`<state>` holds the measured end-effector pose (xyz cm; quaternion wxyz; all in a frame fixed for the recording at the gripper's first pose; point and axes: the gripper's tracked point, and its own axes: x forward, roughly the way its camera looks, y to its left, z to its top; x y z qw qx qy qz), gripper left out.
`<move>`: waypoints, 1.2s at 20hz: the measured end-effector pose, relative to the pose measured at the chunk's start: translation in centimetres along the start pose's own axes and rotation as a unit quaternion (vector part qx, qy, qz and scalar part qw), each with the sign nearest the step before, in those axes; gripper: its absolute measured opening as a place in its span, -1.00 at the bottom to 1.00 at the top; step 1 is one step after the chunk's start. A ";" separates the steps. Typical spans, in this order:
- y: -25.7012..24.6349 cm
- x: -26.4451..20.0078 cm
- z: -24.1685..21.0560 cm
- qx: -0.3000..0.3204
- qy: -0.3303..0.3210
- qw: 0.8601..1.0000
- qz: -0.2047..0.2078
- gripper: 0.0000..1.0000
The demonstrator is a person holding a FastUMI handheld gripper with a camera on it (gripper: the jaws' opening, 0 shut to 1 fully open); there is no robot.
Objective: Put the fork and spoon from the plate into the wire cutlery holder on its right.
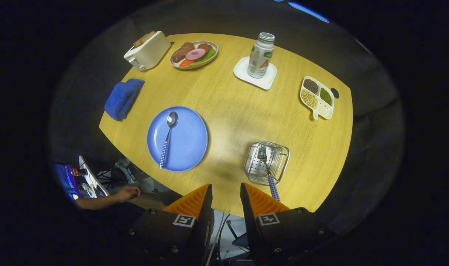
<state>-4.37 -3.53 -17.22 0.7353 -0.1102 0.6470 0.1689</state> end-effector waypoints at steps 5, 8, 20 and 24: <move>7.3 3.2 -0.6 -0.003 0.017 0.998 0.058 -0.06; 10.1 5.1 -1.0 -0.013 0.035 0.997 0.073 -0.06; 15.1 10.8 0.3 0.000 0.055 0.995 0.087 -0.06; 16.2 12.3 0.6 -0.002 0.063 0.994 0.085 -0.06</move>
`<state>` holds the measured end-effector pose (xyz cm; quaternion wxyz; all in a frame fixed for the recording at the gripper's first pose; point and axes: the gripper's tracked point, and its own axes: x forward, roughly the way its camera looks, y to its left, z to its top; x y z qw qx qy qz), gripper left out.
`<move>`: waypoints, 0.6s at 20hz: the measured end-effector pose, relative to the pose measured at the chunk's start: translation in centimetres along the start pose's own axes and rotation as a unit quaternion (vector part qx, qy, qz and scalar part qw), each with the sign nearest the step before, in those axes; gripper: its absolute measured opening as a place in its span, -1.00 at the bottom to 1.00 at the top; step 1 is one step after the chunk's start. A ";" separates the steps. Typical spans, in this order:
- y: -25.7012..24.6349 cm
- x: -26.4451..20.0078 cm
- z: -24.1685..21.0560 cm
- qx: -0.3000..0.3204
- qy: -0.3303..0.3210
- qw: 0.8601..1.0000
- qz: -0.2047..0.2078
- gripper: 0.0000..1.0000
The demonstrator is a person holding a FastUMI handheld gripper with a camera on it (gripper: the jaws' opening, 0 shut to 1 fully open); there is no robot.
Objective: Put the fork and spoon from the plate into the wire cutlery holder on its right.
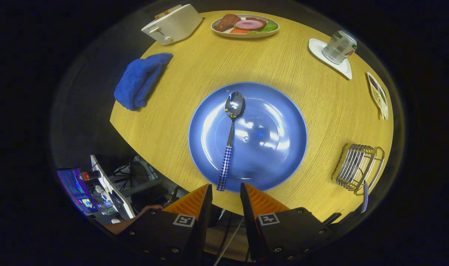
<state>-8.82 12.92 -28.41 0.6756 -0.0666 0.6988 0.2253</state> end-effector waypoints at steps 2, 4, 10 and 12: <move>0.4 0.4 0.1 -0.001 0.002 1.000 -0.004 -0.06; 0.6 1.0 0.3 -0.001 0.005 1.000 -0.006 -0.05; 0.5 3.0 0.9 0.011 0.007 1.000 -0.015 -0.06; 0.7 3.7 0.9 0.017 0.009 1.000 -0.013 -0.06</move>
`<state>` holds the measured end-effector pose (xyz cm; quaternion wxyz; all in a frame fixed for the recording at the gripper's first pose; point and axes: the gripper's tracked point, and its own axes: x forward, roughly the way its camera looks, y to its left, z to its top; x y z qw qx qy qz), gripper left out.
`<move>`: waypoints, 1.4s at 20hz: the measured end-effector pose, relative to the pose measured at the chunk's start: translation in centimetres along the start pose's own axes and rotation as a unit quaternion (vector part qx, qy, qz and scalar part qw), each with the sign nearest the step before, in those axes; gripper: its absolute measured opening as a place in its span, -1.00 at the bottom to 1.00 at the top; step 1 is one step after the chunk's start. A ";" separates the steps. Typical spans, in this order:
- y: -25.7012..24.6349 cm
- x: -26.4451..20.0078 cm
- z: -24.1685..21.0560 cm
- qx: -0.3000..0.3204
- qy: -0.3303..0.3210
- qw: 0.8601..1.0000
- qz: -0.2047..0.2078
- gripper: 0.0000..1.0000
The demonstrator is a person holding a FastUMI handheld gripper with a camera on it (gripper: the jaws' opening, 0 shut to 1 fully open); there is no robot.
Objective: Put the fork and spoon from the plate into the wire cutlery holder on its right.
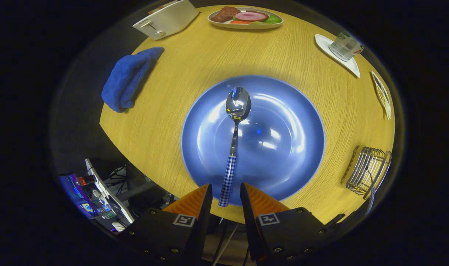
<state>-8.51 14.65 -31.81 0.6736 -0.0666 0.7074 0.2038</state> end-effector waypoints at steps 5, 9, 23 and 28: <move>-0.1 1.4 0.1 -0.005 0.001 1.000 -0.003 -0.06; 0.1 2.0 -0.1 -0.009 0.006 1.000 0.004 -0.56; -3.3 -1.6 -1.7 -0.083 0.037 0.996 -0.001 -0.88; -7.2 -4.9 -2.2 -0.083 0.038 0.995 -0.032 -0.88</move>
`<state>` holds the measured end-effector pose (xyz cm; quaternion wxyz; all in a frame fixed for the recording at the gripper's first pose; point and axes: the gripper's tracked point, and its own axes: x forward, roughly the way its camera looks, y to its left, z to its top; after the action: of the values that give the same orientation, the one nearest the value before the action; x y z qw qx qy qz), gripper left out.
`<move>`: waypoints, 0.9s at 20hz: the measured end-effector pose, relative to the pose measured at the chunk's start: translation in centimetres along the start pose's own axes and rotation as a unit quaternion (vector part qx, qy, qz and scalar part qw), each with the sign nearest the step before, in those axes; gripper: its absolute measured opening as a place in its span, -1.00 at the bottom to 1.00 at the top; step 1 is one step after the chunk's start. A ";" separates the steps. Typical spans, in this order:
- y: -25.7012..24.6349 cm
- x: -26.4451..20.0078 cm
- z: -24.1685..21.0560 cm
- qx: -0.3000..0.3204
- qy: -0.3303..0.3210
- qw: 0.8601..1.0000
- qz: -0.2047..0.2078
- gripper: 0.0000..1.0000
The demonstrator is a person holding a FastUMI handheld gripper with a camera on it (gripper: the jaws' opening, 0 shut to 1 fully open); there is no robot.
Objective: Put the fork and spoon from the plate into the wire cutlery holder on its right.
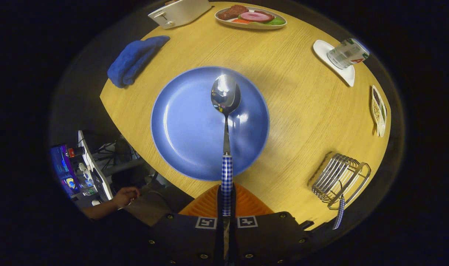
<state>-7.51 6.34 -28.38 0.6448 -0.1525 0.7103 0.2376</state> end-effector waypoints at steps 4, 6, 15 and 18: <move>-1.0 -1.6 -1.7 0.030 -0.008 0.999 0.017 -0.89; -1.6 -2.4 -3.0 0.035 -0.011 0.999 0.022 -0.89; -5.0 -5.9 -9.1 0.084 -0.001 0.996 0.028 -0.88; -6.8 -7.2 -11.1 0.096 0.008 0.995 0.016 -0.89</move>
<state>-12.46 -5.98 -21.63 0.6468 -0.0805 0.7373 0.1774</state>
